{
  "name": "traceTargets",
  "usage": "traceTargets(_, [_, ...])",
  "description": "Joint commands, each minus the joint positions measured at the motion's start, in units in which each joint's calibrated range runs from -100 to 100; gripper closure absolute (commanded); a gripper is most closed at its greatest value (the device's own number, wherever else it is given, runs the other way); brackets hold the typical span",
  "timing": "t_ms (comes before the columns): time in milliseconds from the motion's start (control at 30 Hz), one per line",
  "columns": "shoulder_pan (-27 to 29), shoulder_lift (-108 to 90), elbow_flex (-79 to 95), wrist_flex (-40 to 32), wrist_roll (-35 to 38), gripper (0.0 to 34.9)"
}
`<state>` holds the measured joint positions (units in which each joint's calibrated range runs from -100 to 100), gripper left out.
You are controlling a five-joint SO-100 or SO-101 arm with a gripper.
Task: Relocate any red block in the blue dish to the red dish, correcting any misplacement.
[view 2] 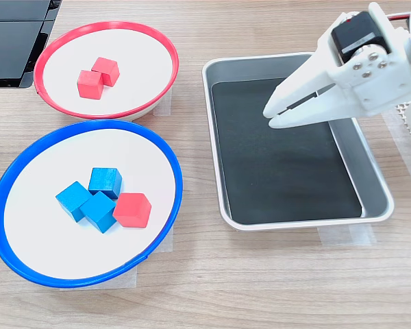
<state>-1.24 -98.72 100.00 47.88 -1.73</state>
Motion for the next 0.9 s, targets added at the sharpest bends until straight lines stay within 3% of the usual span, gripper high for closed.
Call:
traceTargets(0, [-0.13,-0.26,0.0,0.12,0.1,34.6])
traceTargets(467, [-0.13,-0.26,0.0,0.12,0.24,34.6])
traceTargets(867, [-0.5,1.96,-6.83,2.35,7.81,34.6])
